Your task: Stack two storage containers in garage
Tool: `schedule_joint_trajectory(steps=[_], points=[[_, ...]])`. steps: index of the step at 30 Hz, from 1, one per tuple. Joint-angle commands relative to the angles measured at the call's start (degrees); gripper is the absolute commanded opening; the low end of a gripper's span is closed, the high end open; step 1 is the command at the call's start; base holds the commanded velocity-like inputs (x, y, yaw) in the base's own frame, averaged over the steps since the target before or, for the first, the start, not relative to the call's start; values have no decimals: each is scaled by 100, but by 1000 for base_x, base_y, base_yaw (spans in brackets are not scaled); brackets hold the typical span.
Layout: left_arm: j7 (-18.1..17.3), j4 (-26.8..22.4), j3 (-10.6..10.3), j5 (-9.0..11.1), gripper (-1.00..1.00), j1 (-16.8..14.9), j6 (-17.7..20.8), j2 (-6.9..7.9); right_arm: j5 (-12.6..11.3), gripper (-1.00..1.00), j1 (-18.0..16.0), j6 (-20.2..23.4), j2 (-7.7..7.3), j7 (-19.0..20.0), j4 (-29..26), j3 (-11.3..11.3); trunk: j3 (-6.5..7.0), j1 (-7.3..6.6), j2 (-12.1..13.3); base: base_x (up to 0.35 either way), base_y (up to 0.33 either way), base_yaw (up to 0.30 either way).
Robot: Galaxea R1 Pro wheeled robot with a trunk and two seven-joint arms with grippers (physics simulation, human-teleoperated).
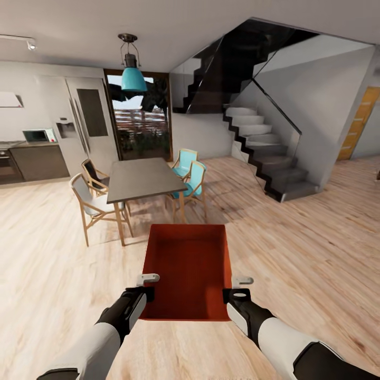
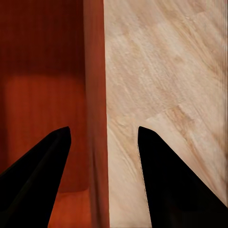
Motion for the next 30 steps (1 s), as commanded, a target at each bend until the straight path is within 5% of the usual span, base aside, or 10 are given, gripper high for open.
schedule_joint_trajectory(steps=[1, 30], points=[[30, -4, 43, -170, -100, 5, 62, 29, 91, -100, -12, -1, -3, -7, -158, -168, -13, 4, -14, 0, 0, -288], [30, -4, 43, -170, -100, 5, 62, 29, 91, -100, -12, -1, -3, -7, -158, -168, -13, 4, -14, 0, 0, -288]])
